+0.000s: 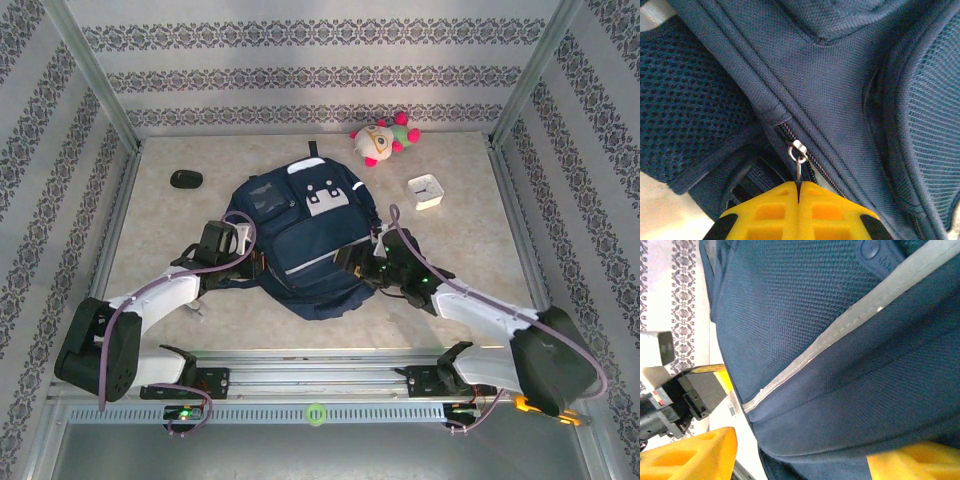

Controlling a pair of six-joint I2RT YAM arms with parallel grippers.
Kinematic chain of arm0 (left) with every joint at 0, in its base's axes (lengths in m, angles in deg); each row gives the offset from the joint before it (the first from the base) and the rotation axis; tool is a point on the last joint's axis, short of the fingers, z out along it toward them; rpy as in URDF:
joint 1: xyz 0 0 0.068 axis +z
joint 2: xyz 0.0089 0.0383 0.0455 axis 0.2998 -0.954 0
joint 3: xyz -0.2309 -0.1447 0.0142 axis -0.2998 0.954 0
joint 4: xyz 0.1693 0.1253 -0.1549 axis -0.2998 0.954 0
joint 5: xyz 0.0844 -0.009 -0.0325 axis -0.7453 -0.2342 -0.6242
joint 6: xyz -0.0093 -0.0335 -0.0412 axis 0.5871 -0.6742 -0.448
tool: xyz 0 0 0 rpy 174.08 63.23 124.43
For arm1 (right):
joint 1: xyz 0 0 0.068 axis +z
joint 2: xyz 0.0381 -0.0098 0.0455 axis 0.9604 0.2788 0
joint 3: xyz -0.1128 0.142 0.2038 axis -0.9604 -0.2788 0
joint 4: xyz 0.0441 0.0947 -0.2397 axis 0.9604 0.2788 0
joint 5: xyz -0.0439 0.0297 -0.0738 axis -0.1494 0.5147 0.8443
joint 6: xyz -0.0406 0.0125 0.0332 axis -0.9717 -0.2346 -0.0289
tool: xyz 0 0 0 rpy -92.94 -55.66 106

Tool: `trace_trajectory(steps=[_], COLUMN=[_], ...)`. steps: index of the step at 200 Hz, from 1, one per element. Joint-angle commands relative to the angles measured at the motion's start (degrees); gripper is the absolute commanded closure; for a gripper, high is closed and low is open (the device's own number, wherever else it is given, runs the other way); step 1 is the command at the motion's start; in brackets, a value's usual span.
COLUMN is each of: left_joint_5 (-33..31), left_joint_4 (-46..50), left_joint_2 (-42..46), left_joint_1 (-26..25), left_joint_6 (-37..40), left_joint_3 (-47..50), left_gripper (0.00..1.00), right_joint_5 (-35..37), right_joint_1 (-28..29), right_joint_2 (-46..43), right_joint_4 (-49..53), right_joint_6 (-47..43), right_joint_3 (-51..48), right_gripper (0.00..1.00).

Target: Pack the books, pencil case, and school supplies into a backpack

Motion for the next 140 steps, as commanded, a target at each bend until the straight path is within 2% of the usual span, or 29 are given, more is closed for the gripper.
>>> trace_trajectory(steps=[1,32,48,64,80,94,118,140], left_joint_5=[-3.62,-4.41,-4.37,-4.32,-4.49,-4.0,-2.3,-0.49], left_joint_4=[6.36,5.71,5.57,6.0,6.17,6.19,6.51,7.7], left_joint_2=[-0.58,-1.83,-2.71,-3.29,-3.39,-3.42,-4.06,-5.58], left_joint_1=[-1.79,-2.53,-2.7,-3.02,-3.52,-3.94,-4.76,-6.73], left_joint_6=[3.97,4.28,4.42,4.69,4.96,5.35,6.17,7.38], left_joint_3=[-2.02,-1.68,-1.78,-2.4,-2.71,-2.82,-3.3,-4.45], left_gripper=[1.0,1.0,1.0,1.0,1.0,1.0,1.0,1.0], right_joint_5=[10.34,18.17,20.14,19.91,19.24,18.18,17.19,18.42], right_joint_1=[2.71,8.23,9.69,9.88,9.85,9.66,9.2,8.81], right_joint_2=[-7.0,-12.75,-14.15,-12.99,-9.43,-5.17,2.69,7.49], right_joint_4=[13.14,19.68,18.04,13.19,6.8,-2.08,-14.17,-19.36], right_joint_6=[-2.6,3.81,6.91,8.79,9.6,10.06,10.84,11.06], right_joint_3=[2.08,-2.21,-4.64,-6.47,-7.23,-8.2,-8.29,-6.88], right_gripper=[0.31,0.28,0.24,0.24,0.29,0.44,0.6,0.68])
